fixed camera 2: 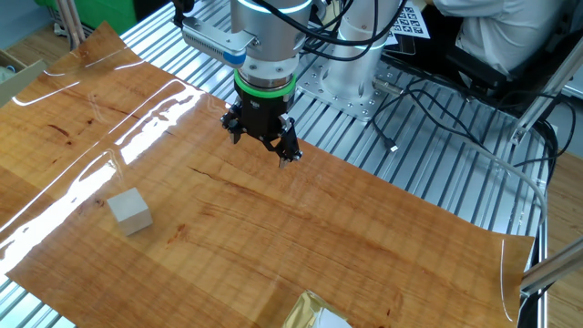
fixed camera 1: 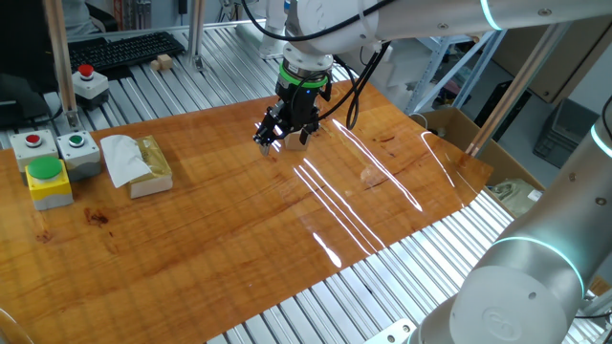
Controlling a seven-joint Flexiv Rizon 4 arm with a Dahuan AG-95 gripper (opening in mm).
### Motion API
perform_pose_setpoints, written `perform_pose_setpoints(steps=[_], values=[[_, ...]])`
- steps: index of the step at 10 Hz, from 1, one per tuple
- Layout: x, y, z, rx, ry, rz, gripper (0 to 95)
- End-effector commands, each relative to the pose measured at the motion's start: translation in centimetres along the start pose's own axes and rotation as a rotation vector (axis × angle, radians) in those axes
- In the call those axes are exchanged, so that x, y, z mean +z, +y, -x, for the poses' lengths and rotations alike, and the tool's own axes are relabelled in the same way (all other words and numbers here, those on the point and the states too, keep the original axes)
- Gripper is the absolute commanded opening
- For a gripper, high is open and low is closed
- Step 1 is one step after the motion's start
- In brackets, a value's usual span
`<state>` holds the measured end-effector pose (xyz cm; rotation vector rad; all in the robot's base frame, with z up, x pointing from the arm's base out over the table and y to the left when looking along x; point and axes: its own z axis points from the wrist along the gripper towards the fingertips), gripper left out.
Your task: Approach and touch the side of the small block
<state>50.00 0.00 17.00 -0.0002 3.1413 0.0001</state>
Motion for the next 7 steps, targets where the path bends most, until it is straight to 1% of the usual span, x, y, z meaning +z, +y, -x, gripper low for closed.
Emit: perform_pose_setpoints(steps=[1, 2, 4, 5, 6, 7], values=[[0.0, 0.0, 0.0, 0.0, 0.0, 0.0, 95.0], [0.02, 0.02, -0.01, 0.079, -0.013, 0.071, 0.0], [0.13, 0.14, -0.2, 0.081, -0.01, 0.072, 0.0], [0.12, 0.21, -0.29, 0.076, 0.001, 0.072, 0.0], [0.13, 0.38, -0.41, 0.075, 0.014, 0.079, 0.0], [0.09, 0.59, -0.44, 0.067, 0.017, 0.083, 0.0]])
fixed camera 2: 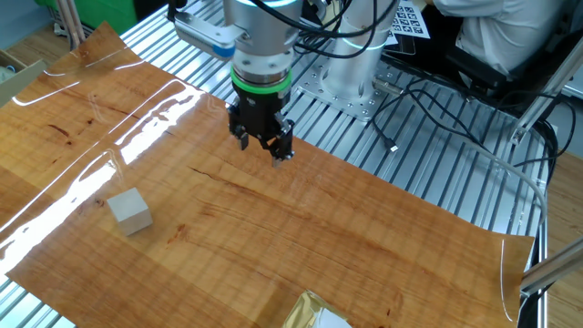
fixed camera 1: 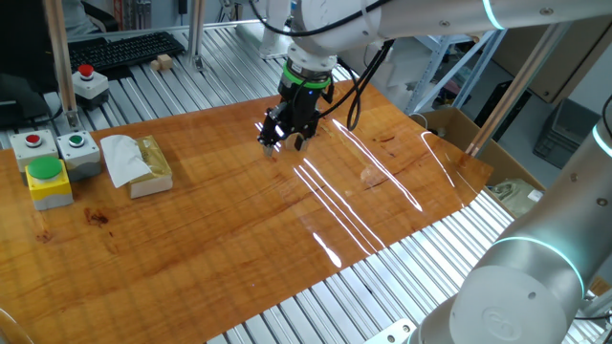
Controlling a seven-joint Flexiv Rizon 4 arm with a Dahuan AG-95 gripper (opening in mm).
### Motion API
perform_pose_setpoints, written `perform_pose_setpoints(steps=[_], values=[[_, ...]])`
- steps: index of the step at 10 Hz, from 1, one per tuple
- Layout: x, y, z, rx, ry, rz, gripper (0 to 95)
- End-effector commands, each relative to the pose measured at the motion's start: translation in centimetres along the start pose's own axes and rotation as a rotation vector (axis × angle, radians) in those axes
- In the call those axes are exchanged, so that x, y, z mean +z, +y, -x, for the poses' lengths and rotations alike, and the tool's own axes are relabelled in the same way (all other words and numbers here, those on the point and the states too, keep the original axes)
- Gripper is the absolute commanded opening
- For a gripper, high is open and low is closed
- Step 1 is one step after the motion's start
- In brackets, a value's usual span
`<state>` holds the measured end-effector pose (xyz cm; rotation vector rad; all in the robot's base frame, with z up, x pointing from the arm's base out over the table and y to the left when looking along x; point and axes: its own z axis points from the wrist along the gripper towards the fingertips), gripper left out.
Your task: Approach and touch the side of the small block
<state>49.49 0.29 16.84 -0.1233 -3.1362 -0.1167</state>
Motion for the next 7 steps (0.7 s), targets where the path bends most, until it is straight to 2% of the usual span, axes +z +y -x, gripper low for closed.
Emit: perform_pose_setpoints(steps=[1, 5, 7], values=[[0.0, 0.5, 0.0, -0.012, 0.016, 0.007, 0.0], [0.1, 0.9, 0.0, 0.011, 0.014, 0.001, 0.0], [1.1, 1.2, 0.3, 0.01, 0.013, 0.002, 0.0]])
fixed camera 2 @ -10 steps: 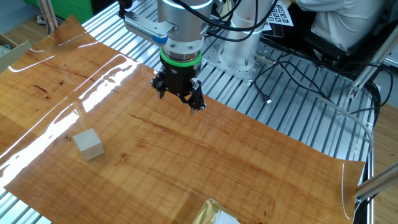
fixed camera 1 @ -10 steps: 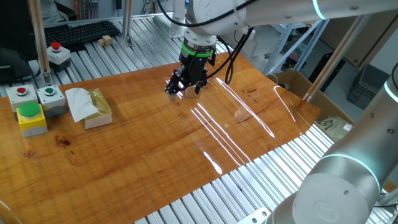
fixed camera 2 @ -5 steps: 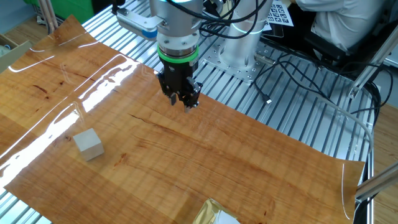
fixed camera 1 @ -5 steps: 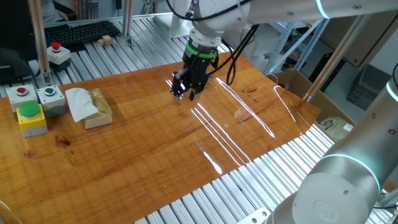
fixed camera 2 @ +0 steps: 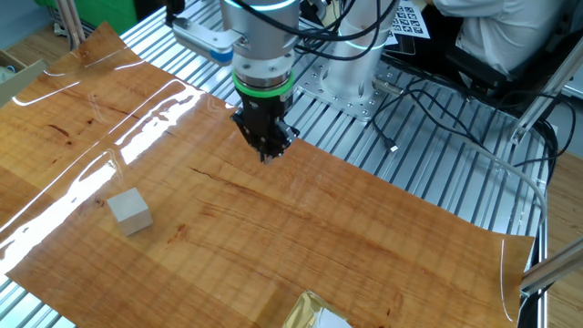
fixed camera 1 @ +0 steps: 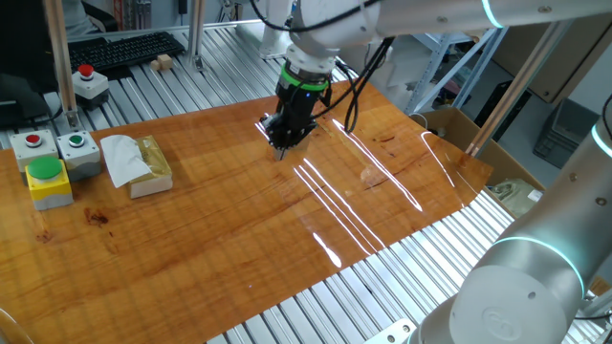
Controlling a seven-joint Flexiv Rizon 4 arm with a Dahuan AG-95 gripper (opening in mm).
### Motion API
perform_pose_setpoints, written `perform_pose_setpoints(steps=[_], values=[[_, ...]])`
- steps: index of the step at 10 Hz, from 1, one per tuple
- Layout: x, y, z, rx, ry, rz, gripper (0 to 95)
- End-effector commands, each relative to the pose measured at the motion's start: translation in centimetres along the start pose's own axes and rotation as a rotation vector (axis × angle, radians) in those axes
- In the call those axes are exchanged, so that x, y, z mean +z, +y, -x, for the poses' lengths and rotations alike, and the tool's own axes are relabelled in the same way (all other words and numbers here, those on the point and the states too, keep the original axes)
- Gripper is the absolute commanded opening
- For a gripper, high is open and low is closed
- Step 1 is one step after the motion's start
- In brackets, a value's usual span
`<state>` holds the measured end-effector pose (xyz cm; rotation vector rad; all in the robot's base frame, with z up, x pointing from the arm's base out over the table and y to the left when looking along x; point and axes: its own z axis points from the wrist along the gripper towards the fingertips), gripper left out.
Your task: Approach and touch the side of the small block
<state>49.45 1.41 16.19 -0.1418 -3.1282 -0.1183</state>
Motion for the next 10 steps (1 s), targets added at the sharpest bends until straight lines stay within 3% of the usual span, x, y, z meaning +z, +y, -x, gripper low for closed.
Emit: perform_pose_setpoints(steps=[1, 4, 8, 10], values=[[1.0, 0.3, 0.8, 0.006, 0.004, 0.0, 0.0], [2.2, 0.6, 2.2, 0.024, 0.013, -0.005, 0.0], [4.2, 0.6, 5.1, 0.048, 0.023, -0.01, 0.0], [5.2, 0.3, 7.6, 0.058, 0.038, -0.015, 0.0]])
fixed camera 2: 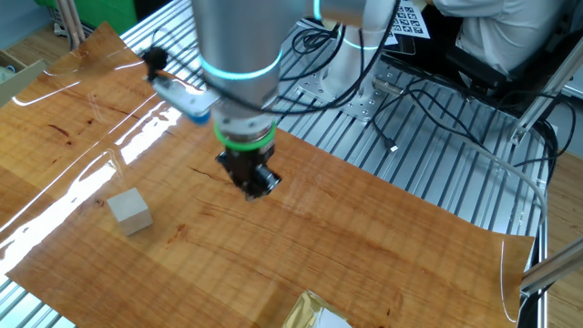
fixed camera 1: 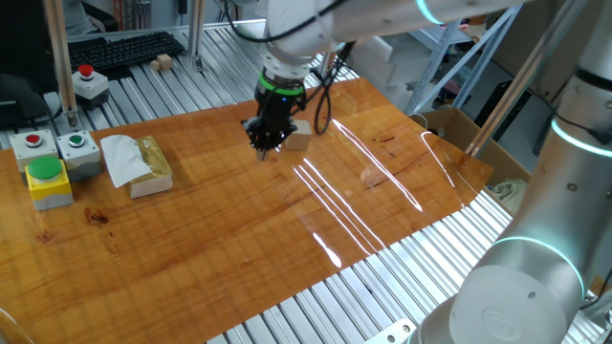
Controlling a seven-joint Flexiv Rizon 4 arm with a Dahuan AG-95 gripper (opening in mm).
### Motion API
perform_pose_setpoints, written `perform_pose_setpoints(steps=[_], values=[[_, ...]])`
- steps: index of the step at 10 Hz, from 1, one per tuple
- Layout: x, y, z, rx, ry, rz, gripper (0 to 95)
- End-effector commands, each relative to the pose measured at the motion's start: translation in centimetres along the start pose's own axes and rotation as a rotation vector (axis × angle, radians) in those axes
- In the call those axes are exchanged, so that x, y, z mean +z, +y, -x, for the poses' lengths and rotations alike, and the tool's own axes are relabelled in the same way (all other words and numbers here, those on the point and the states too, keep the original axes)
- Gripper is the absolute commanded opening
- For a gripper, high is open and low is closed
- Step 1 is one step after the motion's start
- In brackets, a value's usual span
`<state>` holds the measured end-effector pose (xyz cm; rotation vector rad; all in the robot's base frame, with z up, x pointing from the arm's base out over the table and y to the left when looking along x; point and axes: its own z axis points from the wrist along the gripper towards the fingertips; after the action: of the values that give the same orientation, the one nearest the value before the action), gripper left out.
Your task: Approach and touch the side of the small block
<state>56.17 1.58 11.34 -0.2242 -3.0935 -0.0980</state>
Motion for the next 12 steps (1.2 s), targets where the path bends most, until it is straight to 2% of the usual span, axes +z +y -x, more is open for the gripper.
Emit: perform_pose_setpoints(steps=[1, 3, 5, 7, 12], values=[[0.6, -0.2, 1.7, 0.004, 0.014, -0.003, 0.0], [1.2, -1.1, 3.7, 0.009, 0.022, -0.004, 0.0], [1.5, -1.8, 4.8, 0.007, 0.028, -0.003, 0.0], [2.0, -3.4, 6.5, -0.004, 0.032, -0.002, 0.0], [2.6, -6.7, 8.5, -0.034, 0.036, 0.001, 0.0]])
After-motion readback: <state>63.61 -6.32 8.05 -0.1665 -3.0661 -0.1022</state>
